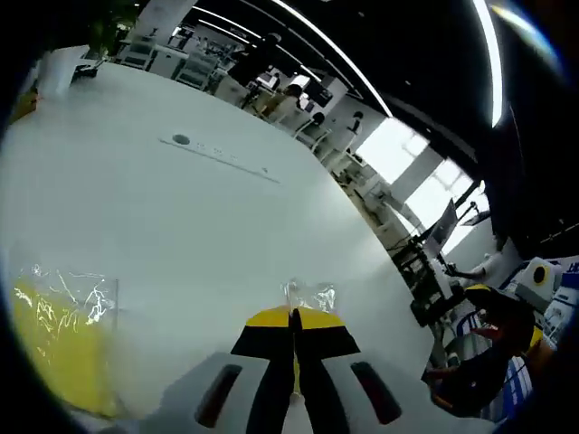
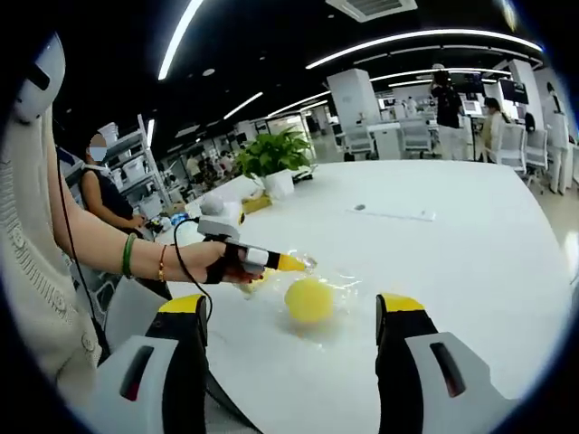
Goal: Compare the silicone blocks by pressing each to a similar depth, holding the contact briefly, and releasing to observe deformation and rebound differences across the visible hardness samples.
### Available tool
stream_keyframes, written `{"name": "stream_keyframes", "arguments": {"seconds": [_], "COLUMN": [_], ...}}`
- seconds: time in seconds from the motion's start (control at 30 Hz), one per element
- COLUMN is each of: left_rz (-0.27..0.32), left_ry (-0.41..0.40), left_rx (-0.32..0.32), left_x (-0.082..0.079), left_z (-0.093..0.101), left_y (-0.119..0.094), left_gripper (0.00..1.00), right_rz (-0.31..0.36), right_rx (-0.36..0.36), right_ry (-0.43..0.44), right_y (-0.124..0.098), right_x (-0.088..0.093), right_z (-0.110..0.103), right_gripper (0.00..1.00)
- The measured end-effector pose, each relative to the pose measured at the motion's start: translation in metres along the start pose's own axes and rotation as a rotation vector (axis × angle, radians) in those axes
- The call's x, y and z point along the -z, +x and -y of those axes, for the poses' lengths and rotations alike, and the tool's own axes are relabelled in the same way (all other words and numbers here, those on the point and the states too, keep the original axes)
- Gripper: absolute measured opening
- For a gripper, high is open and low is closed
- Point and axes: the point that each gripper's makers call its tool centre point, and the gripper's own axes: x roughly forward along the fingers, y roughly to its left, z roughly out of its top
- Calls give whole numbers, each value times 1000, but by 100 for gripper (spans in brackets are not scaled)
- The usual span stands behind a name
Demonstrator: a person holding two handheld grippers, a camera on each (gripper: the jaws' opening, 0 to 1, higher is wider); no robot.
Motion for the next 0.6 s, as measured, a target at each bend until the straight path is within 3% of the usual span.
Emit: {"name": "stream_keyframes", "arguments": {"seconds": [0.17,0.37,0.6], "left_rz": [11,-37,-37], "left_ry": [-107,-79,-99], "left_rx": [-15,-46,-75], "left_x": [2,10,14], "left_z": [-15,-24,-34], "left_y": [10,26,33], "left_gripper": [0,0,0], "right_rz": [-17,-34,-25], "right_rx": [4,12,11], "right_ry": [9,18,21], "right_y": [2,5,7], "right_x": [5,10,7], "right_z": [4,9,11], "right_gripper": [71,71,71]}}
